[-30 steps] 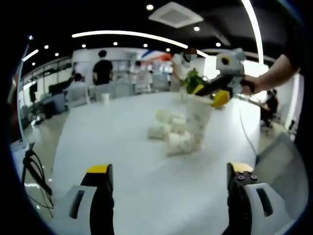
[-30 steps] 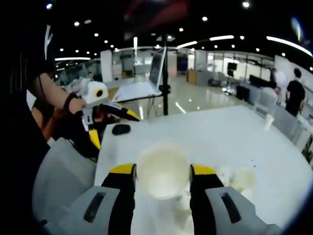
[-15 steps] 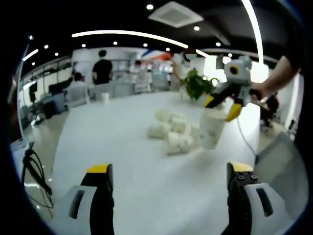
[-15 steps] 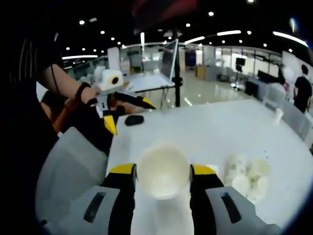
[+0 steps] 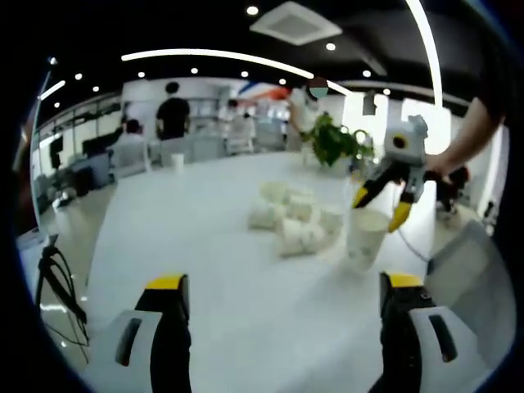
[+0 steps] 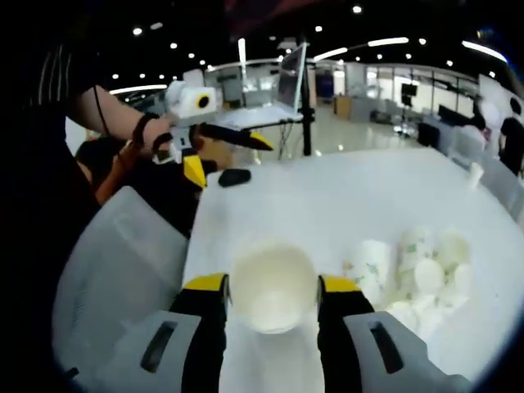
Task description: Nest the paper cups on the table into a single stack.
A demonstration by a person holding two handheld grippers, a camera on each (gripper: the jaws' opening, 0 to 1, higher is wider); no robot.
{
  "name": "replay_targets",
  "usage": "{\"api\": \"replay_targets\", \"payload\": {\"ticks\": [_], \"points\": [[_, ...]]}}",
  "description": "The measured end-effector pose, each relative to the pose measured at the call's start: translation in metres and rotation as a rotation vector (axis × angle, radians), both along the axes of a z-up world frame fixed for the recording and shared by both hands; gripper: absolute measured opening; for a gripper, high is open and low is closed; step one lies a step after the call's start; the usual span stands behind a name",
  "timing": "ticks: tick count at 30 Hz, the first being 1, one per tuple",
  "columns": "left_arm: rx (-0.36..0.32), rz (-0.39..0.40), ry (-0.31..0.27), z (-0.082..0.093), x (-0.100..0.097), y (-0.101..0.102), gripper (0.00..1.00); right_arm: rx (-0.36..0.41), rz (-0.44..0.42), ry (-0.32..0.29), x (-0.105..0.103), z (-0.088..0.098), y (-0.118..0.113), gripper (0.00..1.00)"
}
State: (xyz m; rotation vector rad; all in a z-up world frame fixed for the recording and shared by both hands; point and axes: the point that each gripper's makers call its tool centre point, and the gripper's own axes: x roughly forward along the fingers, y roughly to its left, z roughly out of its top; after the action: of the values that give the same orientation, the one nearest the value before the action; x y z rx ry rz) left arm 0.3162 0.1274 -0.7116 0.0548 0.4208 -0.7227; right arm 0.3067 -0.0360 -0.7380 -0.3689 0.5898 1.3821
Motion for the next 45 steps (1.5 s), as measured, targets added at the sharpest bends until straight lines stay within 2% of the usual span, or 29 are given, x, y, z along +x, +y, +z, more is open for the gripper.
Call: {"api": "replay_targets", "payload": {"ticks": [14, 25, 37, 45], "points": [[-0.005, -0.005, 0.008, -0.002, -0.001, -0.002, 0.97, -0.024, 0.012, 0.041, -0.017, -0.026, -0.002, 0.4], [-0.003, -0.002, 0.015, -0.004, -0.002, -0.001, 0.97, -0.024, 0.025, 0.043, -0.025, -0.034, -0.002, 0.4], [0.009, -0.01, 0.02, -0.006, -0.004, 0.0, 0.96, -0.04, 0.055, 0.008, -0.032, -0.043, -0.002, 0.4], [0.018, -0.008, 0.017, -0.004, -0.004, 0.004, 0.96, -0.031, 0.052, 0.013, -0.032, -0.042, -0.003, 0.43]]}}
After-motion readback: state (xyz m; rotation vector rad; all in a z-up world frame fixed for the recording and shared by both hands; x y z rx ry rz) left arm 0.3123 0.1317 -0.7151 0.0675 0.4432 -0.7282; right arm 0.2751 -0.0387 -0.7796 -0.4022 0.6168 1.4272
